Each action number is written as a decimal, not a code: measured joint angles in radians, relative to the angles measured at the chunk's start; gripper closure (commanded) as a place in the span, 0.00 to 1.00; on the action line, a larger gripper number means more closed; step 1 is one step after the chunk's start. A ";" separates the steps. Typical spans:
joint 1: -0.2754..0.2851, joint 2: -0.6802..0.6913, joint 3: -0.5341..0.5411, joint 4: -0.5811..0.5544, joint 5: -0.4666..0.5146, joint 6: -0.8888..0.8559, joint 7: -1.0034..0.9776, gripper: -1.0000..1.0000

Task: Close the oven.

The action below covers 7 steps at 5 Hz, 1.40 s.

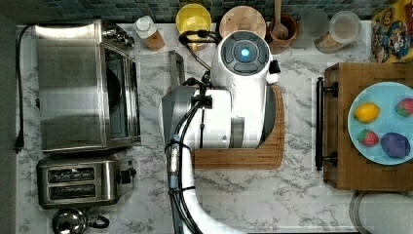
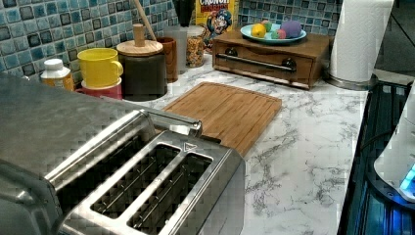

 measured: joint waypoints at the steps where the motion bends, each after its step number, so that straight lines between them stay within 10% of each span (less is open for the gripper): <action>1: -0.006 0.026 -0.007 -0.034 0.116 0.054 -0.199 1.00; 7: -0.127 0.175 0.018 -0.173 0.571 0.253 -1.013 1.00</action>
